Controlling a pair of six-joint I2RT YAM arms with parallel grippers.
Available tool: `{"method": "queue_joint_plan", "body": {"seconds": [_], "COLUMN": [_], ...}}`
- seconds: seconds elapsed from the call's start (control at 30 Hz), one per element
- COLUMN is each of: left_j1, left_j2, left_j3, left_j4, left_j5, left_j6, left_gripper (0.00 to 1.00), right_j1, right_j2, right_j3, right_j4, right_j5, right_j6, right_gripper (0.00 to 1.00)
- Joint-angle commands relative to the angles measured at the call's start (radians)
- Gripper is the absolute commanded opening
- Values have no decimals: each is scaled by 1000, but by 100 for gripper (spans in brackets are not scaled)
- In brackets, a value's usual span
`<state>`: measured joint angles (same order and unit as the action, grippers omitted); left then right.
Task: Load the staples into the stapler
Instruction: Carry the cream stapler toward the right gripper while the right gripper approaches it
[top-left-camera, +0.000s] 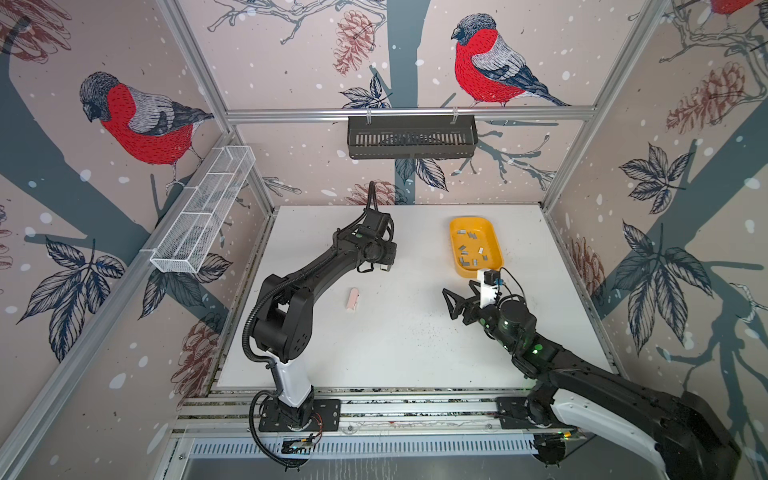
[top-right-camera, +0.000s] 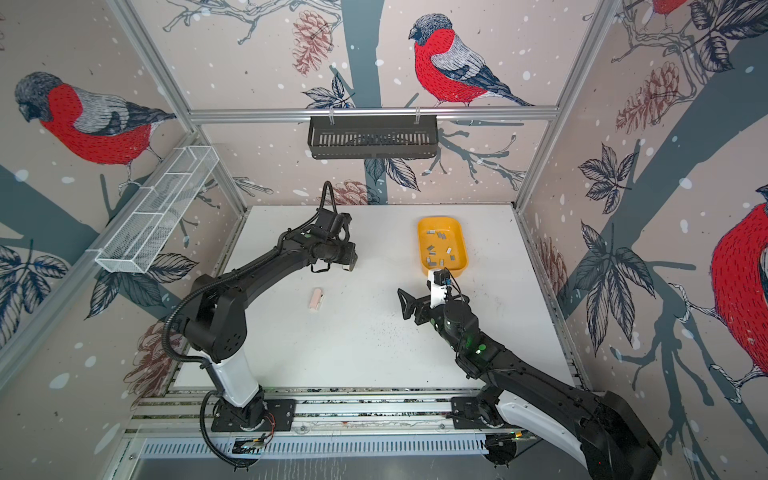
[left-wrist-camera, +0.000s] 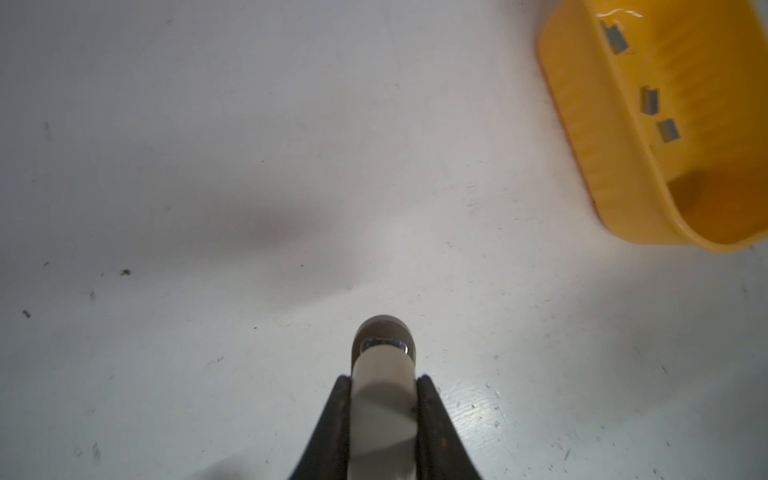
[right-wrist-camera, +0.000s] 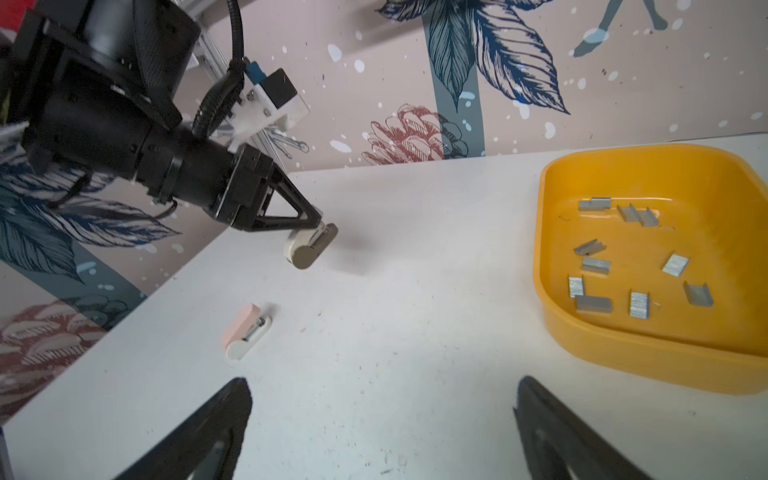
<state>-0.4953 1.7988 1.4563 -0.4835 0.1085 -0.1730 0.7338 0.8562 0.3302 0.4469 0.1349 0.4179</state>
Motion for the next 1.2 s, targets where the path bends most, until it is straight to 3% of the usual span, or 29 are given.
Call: {"method": "queue_joint_plan", "body": {"seconds": [0.0,0.2,0.43,0.7,1.17], "left_j1": [-21,-55,-66,-85,-109], "left_j2": [-34,-39,-131,-200,-247], "left_j3": [19,88,-20,-92,-118], "left_j4": [9,-39,68,100,135], "left_j5": [171,364,495,515,496], "left_j6": [147,260,264,268,240], "left_gripper": [12,12,12,11,4], "right_j1": [-20,-98,-208,-231,-185], "right_j2": [-18,23,90,179,257], "right_j3": [78,213,291,366,371], "right_j4": [-164,-262,-287,-328,-283], "right_j5": [20,-107,-297,-464,-447], "right_j6": [117,186,255,251,317], "right_gripper": [99,100,100,98,97]}}
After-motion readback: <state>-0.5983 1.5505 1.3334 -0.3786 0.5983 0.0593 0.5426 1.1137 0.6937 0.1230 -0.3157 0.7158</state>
